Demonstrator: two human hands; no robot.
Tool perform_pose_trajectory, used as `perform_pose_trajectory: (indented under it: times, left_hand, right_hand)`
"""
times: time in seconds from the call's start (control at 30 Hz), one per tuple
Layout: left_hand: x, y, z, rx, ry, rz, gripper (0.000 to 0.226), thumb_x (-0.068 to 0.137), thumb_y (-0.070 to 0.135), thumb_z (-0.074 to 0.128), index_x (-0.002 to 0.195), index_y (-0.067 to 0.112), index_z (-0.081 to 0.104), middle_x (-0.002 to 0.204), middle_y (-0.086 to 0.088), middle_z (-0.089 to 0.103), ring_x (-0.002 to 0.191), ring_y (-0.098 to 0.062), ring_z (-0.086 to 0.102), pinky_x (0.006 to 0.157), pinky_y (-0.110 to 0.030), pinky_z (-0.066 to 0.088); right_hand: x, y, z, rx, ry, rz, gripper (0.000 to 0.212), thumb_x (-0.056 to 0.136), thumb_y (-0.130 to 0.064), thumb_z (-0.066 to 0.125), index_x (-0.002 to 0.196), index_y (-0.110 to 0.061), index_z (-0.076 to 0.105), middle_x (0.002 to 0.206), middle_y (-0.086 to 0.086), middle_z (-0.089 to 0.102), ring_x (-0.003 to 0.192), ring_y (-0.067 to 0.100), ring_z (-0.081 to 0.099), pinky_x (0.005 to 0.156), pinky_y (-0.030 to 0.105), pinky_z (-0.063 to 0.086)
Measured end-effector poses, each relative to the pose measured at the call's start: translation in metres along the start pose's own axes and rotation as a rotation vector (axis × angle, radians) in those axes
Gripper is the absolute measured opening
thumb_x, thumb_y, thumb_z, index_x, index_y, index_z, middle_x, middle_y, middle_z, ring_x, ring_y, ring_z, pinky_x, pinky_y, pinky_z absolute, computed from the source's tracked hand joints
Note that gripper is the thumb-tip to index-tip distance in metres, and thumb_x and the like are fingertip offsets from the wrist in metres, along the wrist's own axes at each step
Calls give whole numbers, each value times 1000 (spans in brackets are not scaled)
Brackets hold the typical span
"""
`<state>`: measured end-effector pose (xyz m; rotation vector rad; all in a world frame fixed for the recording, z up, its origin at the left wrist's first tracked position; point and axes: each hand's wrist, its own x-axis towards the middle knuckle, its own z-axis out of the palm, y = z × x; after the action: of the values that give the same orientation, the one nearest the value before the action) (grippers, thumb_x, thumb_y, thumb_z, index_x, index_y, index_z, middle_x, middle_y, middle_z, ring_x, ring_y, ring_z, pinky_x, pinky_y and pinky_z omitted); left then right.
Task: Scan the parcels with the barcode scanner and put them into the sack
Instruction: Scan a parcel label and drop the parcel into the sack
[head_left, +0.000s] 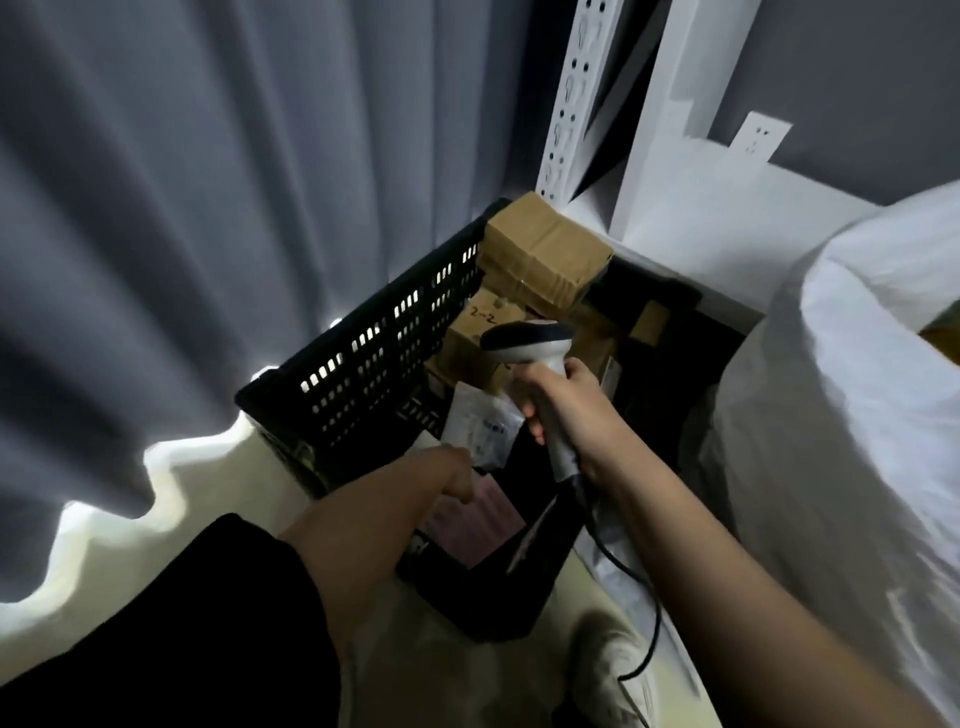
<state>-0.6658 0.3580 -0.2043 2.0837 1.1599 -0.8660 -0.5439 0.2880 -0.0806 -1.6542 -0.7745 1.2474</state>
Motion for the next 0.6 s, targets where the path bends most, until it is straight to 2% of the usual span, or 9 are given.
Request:
perform_pose_trajectory:
  times: [0.17, 0.27, 0.33, 0.4, 0.5, 0.6]
  left_hand:
    - [73, -3, 28, 149, -209, -136, 77, 91, 53, 52, 146, 7, 25, 147, -17, 36, 129, -38, 40, 108, -45, 36]
    - [98, -4, 35, 104, -345, -182, 84, 87, 60, 53, 148, 8, 28, 150, -14, 36, 132, -37, 38, 107, -42, 36]
    - [91, 1, 34, 18, -469, -186, 82, 91, 56, 52, 150, 8, 23, 152, -14, 32, 136, -35, 36, 107, -40, 37]
    - [90, 2, 36, -74, -529, -184, 79, 94, 51, 52, 152, 9, 18, 156, -13, 25, 139, -32, 32, 110, -40, 35]
    - [90, -1, 41, -191, -563, -176, 84, 91, 49, 58, 153, 12, 17, 158, -15, 20, 142, -31, 28, 112, -40, 34]
    - [89, -4, 40, -262, -566, -154, 76, 91, 46, 59, 151, 13, 25, 156, -15, 24, 142, -30, 29, 111, -40, 35]
  right_hand:
    - [12, 9, -11, 59, -1, 7, 44, 92, -23, 62, 124, 0, 44, 52, 2, 55, 38, 15, 46, 42, 25, 37]
    - [12, 10, -16, 80, 19, -6, 38, 94, -20, 60, 122, 0, 45, 52, 1, 54, 37, 14, 45, 39, 23, 37]
    - [12, 10, -19, 92, 24, -20, 38, 94, -19, 60, 122, 0, 44, 52, 0, 53, 38, 14, 44, 39, 23, 36]
    - [13, 10, -20, 111, 16, -25, 40, 94, -19, 60, 124, 0, 43, 51, 0, 53, 38, 15, 44, 39, 24, 37]
    - [13, 11, -22, 127, 8, -27, 42, 94, -19, 60, 126, 2, 42, 52, 0, 53, 39, 16, 44, 39, 25, 37]
    - [13, 13, -25, 123, 4, -36, 43, 94, -20, 60, 126, 3, 42, 53, 0, 54, 40, 15, 44, 41, 25, 37]
